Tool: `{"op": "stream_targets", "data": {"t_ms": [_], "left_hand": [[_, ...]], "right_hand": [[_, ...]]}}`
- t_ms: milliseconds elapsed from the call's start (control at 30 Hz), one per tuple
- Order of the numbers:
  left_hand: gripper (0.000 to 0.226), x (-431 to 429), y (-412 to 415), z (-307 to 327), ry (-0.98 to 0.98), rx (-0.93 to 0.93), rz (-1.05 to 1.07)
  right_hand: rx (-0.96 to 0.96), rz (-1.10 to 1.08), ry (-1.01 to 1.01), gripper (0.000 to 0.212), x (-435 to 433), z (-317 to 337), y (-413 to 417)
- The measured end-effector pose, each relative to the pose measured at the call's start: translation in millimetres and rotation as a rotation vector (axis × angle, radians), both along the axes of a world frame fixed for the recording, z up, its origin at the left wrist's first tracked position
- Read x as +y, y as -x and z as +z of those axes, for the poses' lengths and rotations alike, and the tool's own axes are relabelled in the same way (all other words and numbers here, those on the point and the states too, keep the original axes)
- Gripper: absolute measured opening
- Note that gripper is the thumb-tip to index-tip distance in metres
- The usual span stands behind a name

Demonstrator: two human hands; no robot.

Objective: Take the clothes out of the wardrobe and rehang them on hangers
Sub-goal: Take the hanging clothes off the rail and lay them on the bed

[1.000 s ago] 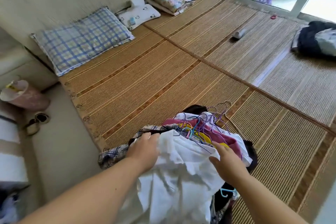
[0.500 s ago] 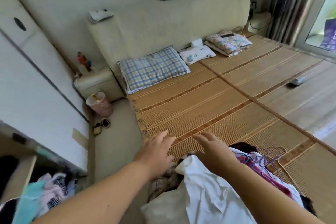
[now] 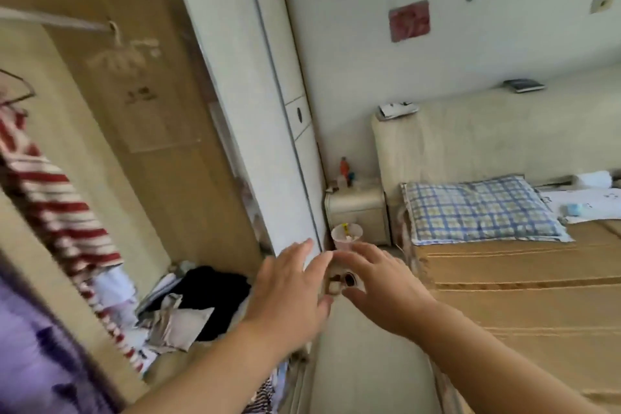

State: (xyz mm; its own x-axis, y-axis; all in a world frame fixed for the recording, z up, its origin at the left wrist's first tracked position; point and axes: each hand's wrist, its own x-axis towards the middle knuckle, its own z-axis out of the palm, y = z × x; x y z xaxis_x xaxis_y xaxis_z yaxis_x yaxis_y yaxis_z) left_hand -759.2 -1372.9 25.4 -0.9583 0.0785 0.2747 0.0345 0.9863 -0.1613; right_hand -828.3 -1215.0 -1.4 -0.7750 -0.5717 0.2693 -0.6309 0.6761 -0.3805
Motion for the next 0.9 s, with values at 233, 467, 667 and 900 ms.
{"op": "stream_targets", "data": {"t_ms": [233,467,667,900], "left_hand": [[0.065,-121,-50,76,0.001,0.242,0.291],[0.064,-181,-74,157,0.155,0.521,0.45],[0.06,-221,-76,213,0.297,0.707,0.544],[0.076,-246,-66,285,0.51,0.859,0.788]], "right_hand": [[0.164,0.183,0.058,0.061,-132,81,-12],[0.277,0.369,0.233,0.065,-227,161,-10],[0.348,0.577,0.416,0.061,-298,222,17],[0.334,0.771,0.509,0.053,-369,292,58]]}}
